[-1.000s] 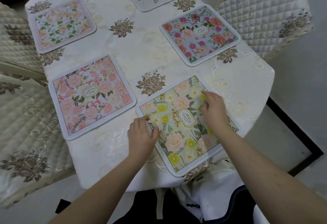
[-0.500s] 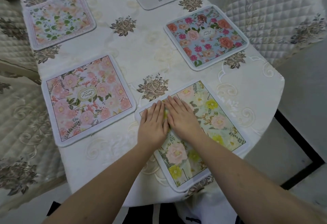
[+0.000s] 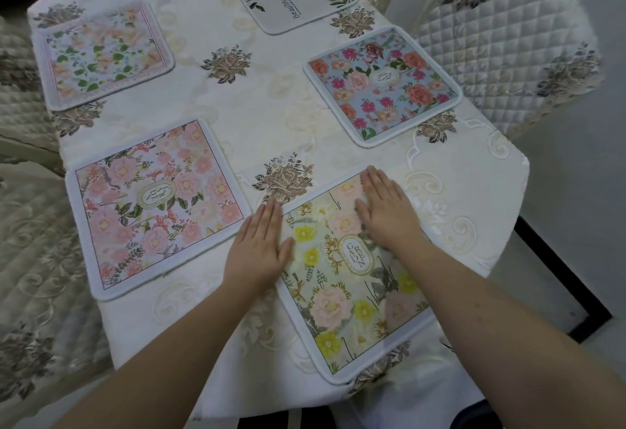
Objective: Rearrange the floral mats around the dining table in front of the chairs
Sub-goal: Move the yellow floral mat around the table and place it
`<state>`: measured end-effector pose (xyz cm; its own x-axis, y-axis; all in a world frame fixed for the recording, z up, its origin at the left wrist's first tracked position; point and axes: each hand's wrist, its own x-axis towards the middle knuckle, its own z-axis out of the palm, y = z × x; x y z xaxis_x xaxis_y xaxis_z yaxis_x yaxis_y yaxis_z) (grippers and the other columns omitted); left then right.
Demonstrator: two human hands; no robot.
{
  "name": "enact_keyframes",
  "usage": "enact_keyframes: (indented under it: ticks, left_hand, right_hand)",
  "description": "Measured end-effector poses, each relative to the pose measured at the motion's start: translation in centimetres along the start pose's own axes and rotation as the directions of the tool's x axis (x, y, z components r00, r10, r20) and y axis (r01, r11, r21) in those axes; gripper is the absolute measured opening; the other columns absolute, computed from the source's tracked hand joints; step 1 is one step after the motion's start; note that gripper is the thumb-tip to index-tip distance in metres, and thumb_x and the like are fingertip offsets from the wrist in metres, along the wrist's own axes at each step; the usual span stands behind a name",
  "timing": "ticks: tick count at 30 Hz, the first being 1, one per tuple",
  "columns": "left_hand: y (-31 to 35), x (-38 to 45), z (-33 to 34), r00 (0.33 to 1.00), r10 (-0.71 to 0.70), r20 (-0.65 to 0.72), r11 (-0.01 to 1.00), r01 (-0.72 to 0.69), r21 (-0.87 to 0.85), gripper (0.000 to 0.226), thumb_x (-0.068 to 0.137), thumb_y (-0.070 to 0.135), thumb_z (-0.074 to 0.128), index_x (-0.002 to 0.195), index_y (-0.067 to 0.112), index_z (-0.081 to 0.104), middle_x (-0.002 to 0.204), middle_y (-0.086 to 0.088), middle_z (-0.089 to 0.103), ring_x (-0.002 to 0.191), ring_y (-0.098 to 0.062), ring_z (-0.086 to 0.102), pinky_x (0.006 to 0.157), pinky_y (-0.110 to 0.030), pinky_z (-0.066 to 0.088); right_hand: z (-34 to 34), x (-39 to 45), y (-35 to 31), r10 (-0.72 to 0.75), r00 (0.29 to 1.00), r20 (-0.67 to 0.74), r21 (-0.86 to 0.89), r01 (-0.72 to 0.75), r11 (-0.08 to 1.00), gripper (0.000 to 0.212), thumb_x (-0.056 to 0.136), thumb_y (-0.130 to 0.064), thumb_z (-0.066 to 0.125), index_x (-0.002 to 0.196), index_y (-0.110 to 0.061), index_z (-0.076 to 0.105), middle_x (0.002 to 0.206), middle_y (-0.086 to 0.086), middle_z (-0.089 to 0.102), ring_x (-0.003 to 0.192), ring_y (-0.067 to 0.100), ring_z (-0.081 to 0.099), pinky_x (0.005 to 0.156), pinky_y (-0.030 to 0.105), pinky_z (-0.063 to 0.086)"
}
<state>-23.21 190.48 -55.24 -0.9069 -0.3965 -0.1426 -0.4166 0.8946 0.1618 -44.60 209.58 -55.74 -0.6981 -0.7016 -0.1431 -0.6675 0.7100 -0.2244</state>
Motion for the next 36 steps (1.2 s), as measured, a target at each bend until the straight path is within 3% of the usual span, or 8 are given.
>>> enact_keyframes:
  ticks: [4,7,11,15,21,27,36]
  left_hand:
    - [0.4,-0.1,-0.9,0.996,-0.067,0.056,0.996,0.064,0.058,0.071,0.098,0.058,0.0,0.155,0.016,-0.013,0.164,-0.001,-0.013,0.149,-0.013,-0.015,0.121,-0.032,-0.009]
    - [3.2,-1.7,-1.6,0.999,-0.038,0.029,0.999,0.038,-0.002,0.074,0.097,0.057,-0.003,0.155,0.012,-0.008,0.163,-0.005,-0.014,0.15,-0.016,-0.014,0.122,-0.034,-0.008]
    - [8.9,-6.2,-0.6,0.994,0.09,-0.056,0.989,-0.096,-0.115,0.063,0.103,0.04,0.02,0.153,0.002,0.02,0.162,-0.015,0.018,0.151,-0.025,0.012,0.123,-0.042,0.012]
    - [12.9,-10.1,1.7,0.99,0.139,0.012,0.982,-0.136,-0.128,0.058,0.101,0.031,0.026,0.15,-0.001,0.03,0.158,-0.018,0.026,0.148,-0.03,0.022,0.12,-0.047,0.02]
    - [13.1,-11.5,3.5,0.978,0.192,0.086,0.981,-0.189,-0.046,0.07,0.1,0.044,0.031,0.153,-0.001,0.019,0.162,-0.02,0.013,0.151,-0.029,0.007,0.121,-0.048,0.013]
    - [11.3,-11.0,3.4,0.96,0.261,0.101,0.965,-0.259,-0.031,0.077,0.097,0.053,0.031,0.156,0.007,0.014,0.164,-0.012,0.009,0.152,-0.024,0.006,0.122,-0.044,0.01]
    - [5.2,-9.5,2.0,0.967,0.206,0.151,0.975,-0.216,0.047,0.082,0.095,0.065,0.018,0.157,0.015,-0.001,0.165,-0.005,-0.003,0.152,-0.019,-0.005,0.122,-0.036,-0.001]
  right_hand:
    - [-1.2,-0.8,1.4,0.05,0.999,0.004,-0.005,-0.05,0.999,0.06,0.104,-0.044,0.017,0.157,-0.018,0.005,0.166,-0.002,0.004,0.151,0.012,0.0,0.12,0.03,-0.003]
    - [-1.6,-3.6,-0.1,0.003,1.0,-0.022,0.054,-0.002,0.999,0.057,0.105,-0.038,0.02,0.157,-0.016,0.007,0.165,-0.002,0.005,0.151,0.011,0.0,0.121,0.029,-0.003]
    - [-0.7,-8.8,-3.6,-0.048,0.998,-0.033,0.135,0.052,0.989,0.055,0.106,-0.035,0.023,0.157,-0.015,0.014,0.164,-0.001,0.011,0.151,0.013,0.004,0.123,0.034,0.006]
    - [1.0,-12.2,-4.7,-0.072,0.997,0.02,0.159,0.068,0.985,0.054,0.106,-0.032,0.027,0.156,-0.015,0.017,0.164,0.0,0.012,0.151,0.012,0.004,0.123,0.038,0.011]
    - [1.9,-14.4,-2.8,-0.054,0.999,-0.002,-0.001,0.054,0.999,0.055,0.103,-0.04,0.031,0.155,-0.022,0.025,0.162,0.0,0.022,0.15,0.015,0.017,0.122,0.037,0.011]
    - [1.3,-14.2,0.1,0.026,0.999,0.022,-0.038,-0.026,0.999,0.06,0.101,-0.052,0.023,0.156,-0.028,0.018,0.165,-0.003,0.013,0.151,0.013,0.007,0.122,0.037,0.003]
    - [-0.2,-13.3,5.0,0.182,0.983,0.024,0.021,-0.182,0.983,0.064,0.101,-0.051,0.018,0.157,-0.022,0.006,0.165,-0.004,0.004,0.151,0.011,0.001,0.12,0.03,-0.004]
